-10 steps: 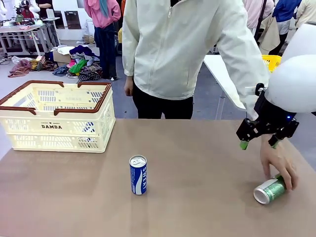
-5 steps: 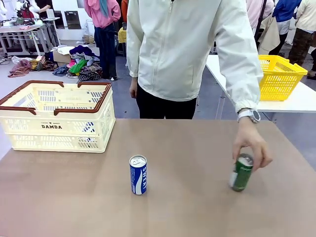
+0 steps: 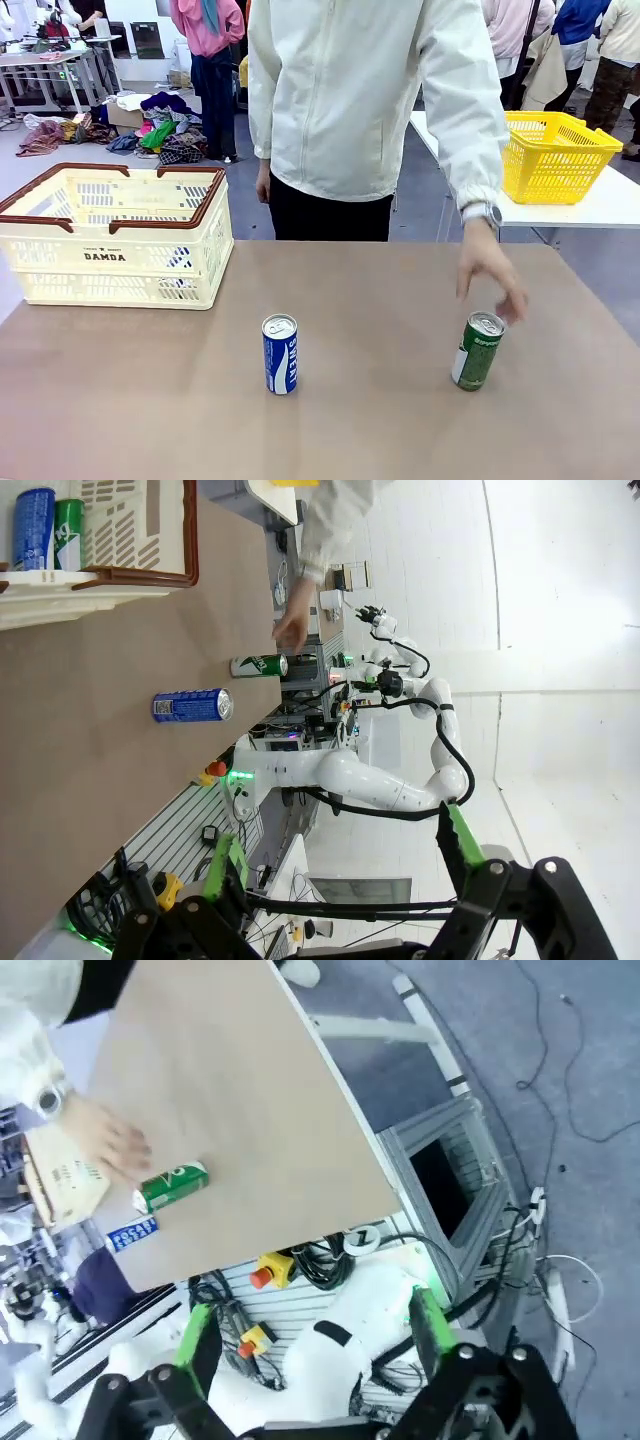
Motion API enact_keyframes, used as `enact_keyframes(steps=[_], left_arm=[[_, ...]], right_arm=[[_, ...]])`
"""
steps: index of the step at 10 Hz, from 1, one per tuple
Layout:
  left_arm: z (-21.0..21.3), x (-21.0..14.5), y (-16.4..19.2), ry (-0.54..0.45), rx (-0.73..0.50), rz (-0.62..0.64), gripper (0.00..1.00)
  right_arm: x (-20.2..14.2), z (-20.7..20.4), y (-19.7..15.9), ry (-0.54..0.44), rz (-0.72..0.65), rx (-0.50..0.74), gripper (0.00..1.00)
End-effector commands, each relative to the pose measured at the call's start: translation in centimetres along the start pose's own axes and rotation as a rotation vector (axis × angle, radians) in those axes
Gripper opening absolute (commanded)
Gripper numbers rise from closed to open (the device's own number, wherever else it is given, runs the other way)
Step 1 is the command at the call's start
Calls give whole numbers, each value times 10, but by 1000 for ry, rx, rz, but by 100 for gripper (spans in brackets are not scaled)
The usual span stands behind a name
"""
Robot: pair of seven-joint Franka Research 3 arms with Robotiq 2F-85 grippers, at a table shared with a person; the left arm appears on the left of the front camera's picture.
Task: Place the drinks into the Shopping basket.
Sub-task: Pick up one drink and place it into the Shopping basket.
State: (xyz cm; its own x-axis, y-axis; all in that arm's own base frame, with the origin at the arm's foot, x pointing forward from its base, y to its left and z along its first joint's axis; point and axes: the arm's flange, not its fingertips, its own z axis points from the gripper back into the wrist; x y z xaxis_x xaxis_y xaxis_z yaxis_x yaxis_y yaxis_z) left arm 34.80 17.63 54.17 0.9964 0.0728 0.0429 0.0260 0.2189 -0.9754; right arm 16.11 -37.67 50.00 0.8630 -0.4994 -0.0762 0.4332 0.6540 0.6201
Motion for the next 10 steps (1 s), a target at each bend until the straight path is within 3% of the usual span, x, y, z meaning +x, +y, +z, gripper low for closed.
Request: enact_keyframes(steps=[1,3,5,6,8,10], left_arm=[[-1,0,-3,-10,-13,5,100],[-1,0,-3,-10,-13,5,100],[-1,0,-3,-10,-13,5,100],[-1,0,-3,-10,-13,5,100],[-1,0,-3,-10,-13,5,100],[-1,0,-3,-10,-13,5,100]], right_arm=[[1,-13,17,-2,71,11,100],[-4,-32,51,10,157,-24,100],[-15,-87,129,91,361,-101,100],[-29,-127,183,179,513,-119,100],[-73,-204,272,305,768,-259,100],[-134,-275,337,388,1019,-414,100]])
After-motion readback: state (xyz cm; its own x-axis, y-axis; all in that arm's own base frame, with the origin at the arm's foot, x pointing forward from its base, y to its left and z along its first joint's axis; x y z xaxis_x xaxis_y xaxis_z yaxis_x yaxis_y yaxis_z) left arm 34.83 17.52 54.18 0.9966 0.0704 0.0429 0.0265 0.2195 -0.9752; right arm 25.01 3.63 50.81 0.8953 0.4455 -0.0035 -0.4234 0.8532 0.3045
